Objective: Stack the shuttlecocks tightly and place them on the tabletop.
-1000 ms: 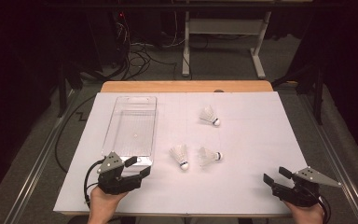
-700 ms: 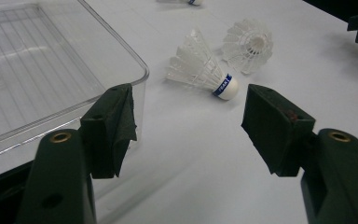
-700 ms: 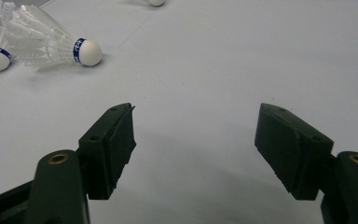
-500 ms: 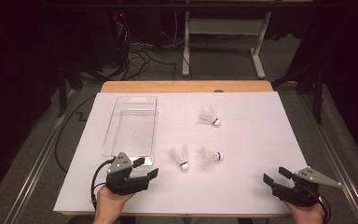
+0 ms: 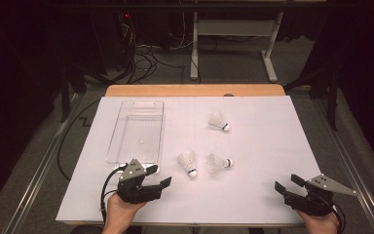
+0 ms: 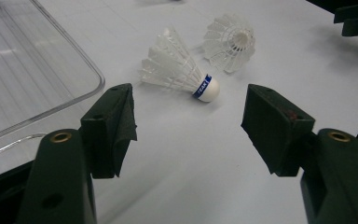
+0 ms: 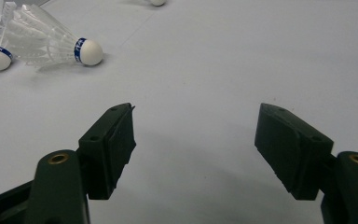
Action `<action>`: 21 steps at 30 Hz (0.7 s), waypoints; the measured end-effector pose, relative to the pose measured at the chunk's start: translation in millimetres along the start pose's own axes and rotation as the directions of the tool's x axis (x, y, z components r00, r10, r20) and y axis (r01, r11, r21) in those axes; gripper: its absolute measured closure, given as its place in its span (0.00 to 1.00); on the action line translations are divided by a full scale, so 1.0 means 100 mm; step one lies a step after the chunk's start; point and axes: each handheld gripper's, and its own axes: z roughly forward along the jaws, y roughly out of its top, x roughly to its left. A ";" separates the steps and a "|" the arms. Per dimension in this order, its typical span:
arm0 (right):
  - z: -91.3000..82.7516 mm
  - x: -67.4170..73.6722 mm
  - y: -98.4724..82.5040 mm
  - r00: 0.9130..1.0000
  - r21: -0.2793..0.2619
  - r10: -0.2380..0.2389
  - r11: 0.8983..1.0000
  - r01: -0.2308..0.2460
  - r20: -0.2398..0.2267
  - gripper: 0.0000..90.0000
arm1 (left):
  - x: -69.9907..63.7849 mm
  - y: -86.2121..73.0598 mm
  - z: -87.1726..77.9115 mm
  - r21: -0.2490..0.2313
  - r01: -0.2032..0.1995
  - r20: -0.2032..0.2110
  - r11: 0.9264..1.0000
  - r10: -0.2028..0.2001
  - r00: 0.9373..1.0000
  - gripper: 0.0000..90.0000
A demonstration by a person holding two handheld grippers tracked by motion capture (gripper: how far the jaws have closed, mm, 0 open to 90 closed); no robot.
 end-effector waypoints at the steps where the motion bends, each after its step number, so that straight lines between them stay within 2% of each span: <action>1: 0.00 0.00 0.00 1.000 0.000 0.000 1.000 0.000 0.000 0.32 | -0.01 0.00 0.01 0.001 0.000 0.002 1.000 0.000 1.000 0.39; 21: 0.02 0.01 0.00 1.000 0.011 -0.010 1.000 0.010 -0.005 0.32 | -0.08 0.12 0.14 0.011 -0.014 0.021 1.000 0.014 1.000 0.40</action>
